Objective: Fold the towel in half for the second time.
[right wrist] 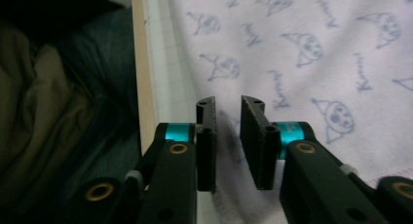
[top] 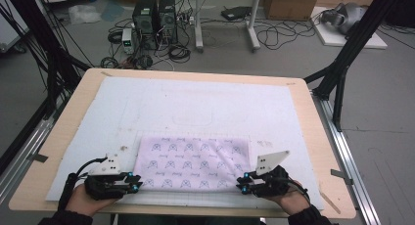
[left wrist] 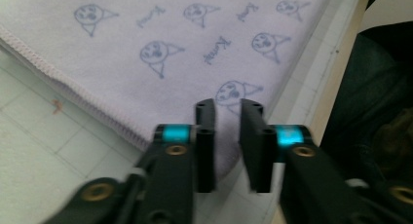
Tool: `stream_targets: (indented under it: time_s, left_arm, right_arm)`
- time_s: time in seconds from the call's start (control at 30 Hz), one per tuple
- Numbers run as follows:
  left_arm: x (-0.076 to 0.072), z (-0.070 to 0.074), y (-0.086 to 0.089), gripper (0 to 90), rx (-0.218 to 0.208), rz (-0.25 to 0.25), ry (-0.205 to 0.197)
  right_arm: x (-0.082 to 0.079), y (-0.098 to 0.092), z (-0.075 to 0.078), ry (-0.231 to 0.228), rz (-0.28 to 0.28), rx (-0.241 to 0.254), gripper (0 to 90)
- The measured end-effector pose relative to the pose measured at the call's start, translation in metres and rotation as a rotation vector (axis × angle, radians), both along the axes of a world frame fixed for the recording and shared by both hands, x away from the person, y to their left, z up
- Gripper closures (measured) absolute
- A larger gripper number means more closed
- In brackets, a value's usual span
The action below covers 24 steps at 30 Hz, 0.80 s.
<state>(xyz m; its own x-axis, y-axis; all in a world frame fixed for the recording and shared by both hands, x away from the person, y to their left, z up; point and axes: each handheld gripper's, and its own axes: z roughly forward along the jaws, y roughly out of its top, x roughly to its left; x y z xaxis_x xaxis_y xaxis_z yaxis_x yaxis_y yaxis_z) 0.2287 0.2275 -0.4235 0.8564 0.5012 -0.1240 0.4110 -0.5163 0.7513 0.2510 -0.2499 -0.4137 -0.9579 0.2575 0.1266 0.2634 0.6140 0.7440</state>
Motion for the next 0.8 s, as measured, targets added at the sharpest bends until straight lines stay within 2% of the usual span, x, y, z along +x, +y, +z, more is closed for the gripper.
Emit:
stream_targets:
  time_s: [0.07, 0.13, 0.2, 0.23, 0.3, 0.33, 0.4, 0.43, 0.47, 0.53, 0.63, 0.7, 0.8]
  left_arm:
    - [0.003, 0.003, 0.001, 68.0, -0.016, 0.002, -0.014]
    - [0.007, 0.008, 0.001, 64.1, -0.023, 0.018, -0.035]
    - [0.017, 0.014, 0.002, 62.2, -0.044, 0.047, -0.063]
    - [0.022, 0.015, 0.003, 61.0, -0.052, 0.068, -0.074]
    - [0.033, 0.017, 0.005, 60.5, -0.056, 0.099, -0.094]
    - [0.039, 0.018, 0.006, 60.4, -0.066, 0.122, -0.100]
    - [0.052, 0.017, 0.008, 58.7, -0.063, 0.167, -0.109]
    - [0.059, 0.016, 0.009, 57.1, -0.063, 0.191, -0.112]
    - [0.064, 0.016, 0.009, 56.5, -0.060, 0.204, -0.114]
    - [0.081, 0.012, 0.008, 55.8, -0.060, 0.229, -0.092]
    - [0.099, 0.004, 0.004, 52.6, -0.018, 0.268, -0.084]
    - [0.108, -0.005, 0.003, 48.7, 0.010, 0.295, -0.068]
    - [0.117, -0.014, 0.002, 46.8, 0.016, 0.299, -0.021]
  right_arm:
    - [0.004, -0.003, 0.003, 0.012, -0.020, 0.034, 68.2]
    - [0.012, -0.005, 0.009, -0.016, -0.051, 0.030, 62.5]
    - [0.024, -0.006, 0.013, -0.021, -0.093, 0.035, 59.8]
    - [0.030, -0.007, 0.014, -0.036, -0.119, 0.045, 58.3]
    - [0.043, -0.008, 0.016, -0.039, -0.162, 0.053, 54.9]
    - [0.049, -0.008, 0.016, -0.039, -0.189, 0.051, 52.7]
    - [0.060, -0.008, 0.016, -0.055, -0.214, 0.039, 50.9]
    - [0.068, -0.008, 0.015, -0.064, -0.244, 0.027, 48.7]
    - [0.075, -0.009, 0.014, -0.055, -0.266, 0.029, 48.0]
    - [0.089, -0.013, 0.009, -0.054, -0.301, 0.041, 45.3]
    - [0.104, -0.017, -0.003, -0.028, -0.341, 0.041, 40.9]
    - [0.109, -0.018, -0.009, -0.019, -0.362, 0.030, 39.4]
    - [0.116, -0.021, -0.017, 0.015, -0.372, 0.041, 38.3]
